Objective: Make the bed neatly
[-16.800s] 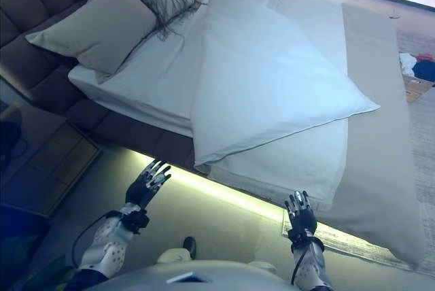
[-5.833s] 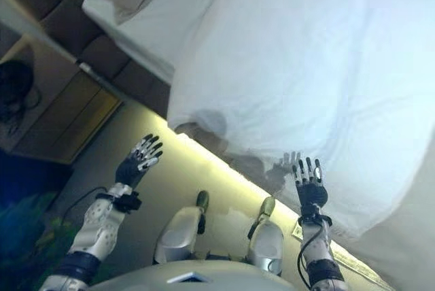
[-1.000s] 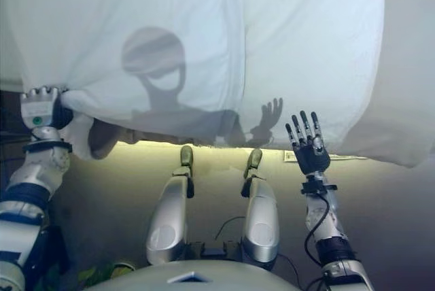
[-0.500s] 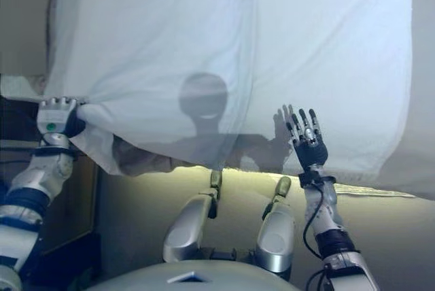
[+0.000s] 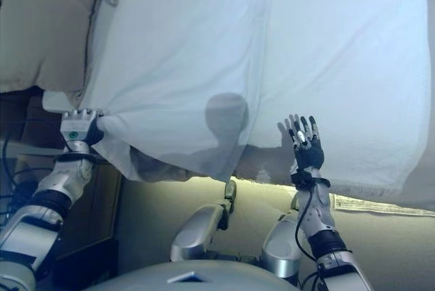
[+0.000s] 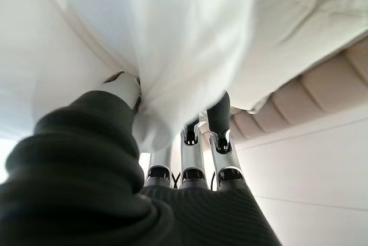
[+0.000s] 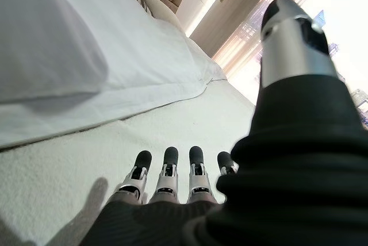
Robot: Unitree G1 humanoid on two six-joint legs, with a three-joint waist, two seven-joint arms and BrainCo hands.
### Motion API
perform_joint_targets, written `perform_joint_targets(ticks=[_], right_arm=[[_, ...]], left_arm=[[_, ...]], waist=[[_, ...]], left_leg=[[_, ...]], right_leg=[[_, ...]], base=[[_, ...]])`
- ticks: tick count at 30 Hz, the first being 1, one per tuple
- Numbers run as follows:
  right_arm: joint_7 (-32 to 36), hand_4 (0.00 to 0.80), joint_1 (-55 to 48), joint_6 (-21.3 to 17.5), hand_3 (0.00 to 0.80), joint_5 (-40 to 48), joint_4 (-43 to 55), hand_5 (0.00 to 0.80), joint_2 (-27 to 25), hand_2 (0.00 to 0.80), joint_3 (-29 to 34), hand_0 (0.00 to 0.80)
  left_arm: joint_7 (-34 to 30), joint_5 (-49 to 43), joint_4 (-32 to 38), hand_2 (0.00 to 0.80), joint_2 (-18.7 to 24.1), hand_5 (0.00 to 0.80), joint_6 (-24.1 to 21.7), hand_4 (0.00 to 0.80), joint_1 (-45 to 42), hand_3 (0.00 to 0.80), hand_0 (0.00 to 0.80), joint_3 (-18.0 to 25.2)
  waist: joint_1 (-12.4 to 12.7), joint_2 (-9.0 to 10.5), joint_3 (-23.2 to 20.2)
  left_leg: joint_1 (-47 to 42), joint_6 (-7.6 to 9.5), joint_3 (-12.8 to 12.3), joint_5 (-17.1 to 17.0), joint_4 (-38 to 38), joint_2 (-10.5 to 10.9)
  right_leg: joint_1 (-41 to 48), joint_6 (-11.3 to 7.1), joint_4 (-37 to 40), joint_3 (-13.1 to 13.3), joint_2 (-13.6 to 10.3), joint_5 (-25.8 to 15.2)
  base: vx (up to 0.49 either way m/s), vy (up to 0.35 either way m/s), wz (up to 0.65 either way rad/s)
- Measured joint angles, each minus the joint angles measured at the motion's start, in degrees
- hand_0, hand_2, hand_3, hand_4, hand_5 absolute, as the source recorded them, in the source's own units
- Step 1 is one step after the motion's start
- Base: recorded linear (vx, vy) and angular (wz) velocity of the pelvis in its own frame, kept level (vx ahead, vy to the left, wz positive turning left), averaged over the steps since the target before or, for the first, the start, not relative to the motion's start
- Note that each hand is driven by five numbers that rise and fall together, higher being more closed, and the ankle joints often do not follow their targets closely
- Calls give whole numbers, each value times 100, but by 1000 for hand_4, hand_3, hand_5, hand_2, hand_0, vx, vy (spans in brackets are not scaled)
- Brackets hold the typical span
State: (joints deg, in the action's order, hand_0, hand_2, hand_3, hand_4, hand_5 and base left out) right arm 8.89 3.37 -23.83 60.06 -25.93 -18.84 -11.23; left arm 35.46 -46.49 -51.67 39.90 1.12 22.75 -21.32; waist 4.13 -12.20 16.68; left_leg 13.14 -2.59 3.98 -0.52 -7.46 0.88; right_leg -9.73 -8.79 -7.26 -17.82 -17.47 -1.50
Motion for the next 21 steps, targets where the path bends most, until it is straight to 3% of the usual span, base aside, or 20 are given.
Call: perform_joint_targets(ticks=[5,8,14,18,21], right_arm=[[-218,0,84,-16,0,-120,-195,0,10,0,-213,0],[-343,0,58,-88,0,-130,-344,0,-2,0,-248,0],[-451,0,-22,-125,0,-136,-378,0,39,0,-241,0],[-469,0,-27,-125,0,-137,-375,0,235,0,-203,0],[-586,0,-56,-125,0,-137,-372,0,340,0,-193,0]], left_arm=[[-398,37,-569,0,-534,0,540,0,-140,0,0,-23],[-632,58,-890,0,-751,0,556,0,-516,0,0,-23],[-799,214,-986,0,-756,0,-389,0,-1140,0,0,-62],[-836,989,-810,0,-769,0,-1012,0,-1307,0,0,-22],[-835,1351,-638,0,-847,0,-1404,0,-1380,0,0,10]], waist=[[49,-176,-204],[198,-275,-328],[485,-66,-483],[511,143,-578],[528,194,-596]], left_leg=[[-101,17,37,-12,74,54],[-104,0,116,-22,93,56],[-118,-7,226,-40,103,96],[-113,2,245,-45,105,131],[-108,5,250,-48,98,133]], right_leg=[[70,-62,-21,-10,-62,42],[91,-72,-35,-62,-55,59],[93,-43,-206,-144,-110,181],[62,-54,-292,-151,-171,241],[67,-53,-293,-156,-168,239]], base=[[-3,3,3],[-10,-52,7],[16,-38,11],[28,-86,4],[15,-127,1]])
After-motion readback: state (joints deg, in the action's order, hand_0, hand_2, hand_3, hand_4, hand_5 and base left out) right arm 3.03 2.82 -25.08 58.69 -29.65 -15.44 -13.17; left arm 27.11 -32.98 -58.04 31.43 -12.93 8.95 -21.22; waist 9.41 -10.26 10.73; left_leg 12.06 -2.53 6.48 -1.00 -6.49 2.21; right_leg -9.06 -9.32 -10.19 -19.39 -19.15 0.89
